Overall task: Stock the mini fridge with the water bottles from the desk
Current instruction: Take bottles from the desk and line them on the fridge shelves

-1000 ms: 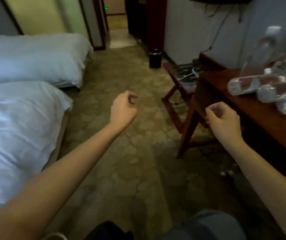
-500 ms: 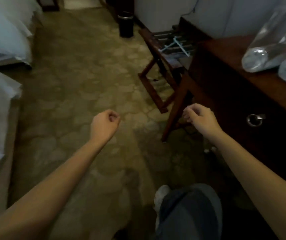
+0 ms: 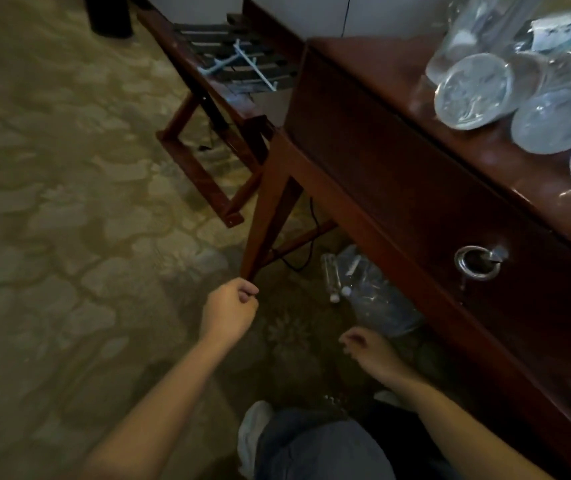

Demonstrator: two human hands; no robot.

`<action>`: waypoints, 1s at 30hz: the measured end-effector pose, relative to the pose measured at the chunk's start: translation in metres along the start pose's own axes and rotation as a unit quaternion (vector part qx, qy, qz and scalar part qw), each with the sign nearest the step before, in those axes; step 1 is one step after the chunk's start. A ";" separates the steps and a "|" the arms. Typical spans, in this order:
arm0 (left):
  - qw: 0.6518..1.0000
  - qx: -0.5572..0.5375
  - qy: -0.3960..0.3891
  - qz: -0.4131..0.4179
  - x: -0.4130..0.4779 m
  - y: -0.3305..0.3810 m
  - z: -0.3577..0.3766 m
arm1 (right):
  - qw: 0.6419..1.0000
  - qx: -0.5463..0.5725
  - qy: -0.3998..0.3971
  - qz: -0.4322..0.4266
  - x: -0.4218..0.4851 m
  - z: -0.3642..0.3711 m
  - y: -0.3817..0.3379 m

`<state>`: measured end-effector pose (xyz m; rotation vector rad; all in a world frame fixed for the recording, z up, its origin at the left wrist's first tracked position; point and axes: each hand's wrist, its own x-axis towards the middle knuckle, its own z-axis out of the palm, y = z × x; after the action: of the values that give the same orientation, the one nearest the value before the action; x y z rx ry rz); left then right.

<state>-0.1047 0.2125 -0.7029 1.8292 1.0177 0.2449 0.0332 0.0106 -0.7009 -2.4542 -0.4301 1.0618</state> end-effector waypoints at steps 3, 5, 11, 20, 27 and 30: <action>1.000 -0.020 -0.014 -0.016 0.010 -0.015 0.017 | 1.000 0.017 -0.004 0.002 0.025 0.003 0.000; 0.999 -0.033 -0.020 -0.028 0.018 -0.024 0.031 | 1.000 0.007 -0.012 0.006 0.048 0.007 0.004; 0.998 -0.038 -0.031 -0.035 0.060 -0.053 0.088 | 0.998 -0.062 0.016 0.019 0.138 0.013 0.046; 0.996 -0.046 -0.062 -0.034 0.133 -0.100 0.194 | 0.984 -0.133 0.050 0.112 0.256 0.019 0.121; 0.992 -0.031 -0.118 -0.027 0.181 -0.128 0.258 | 0.984 -0.136 0.078 0.082 0.341 0.032 0.146; 0.990 -0.029 -0.141 -0.015 0.188 -0.145 0.273 | 0.983 -0.161 0.070 0.057 0.368 0.039 0.153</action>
<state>0.0910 0.1928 -1.0068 1.7368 0.8311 -0.0041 0.2635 0.0510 -1.0260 -2.8487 -0.4490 0.9150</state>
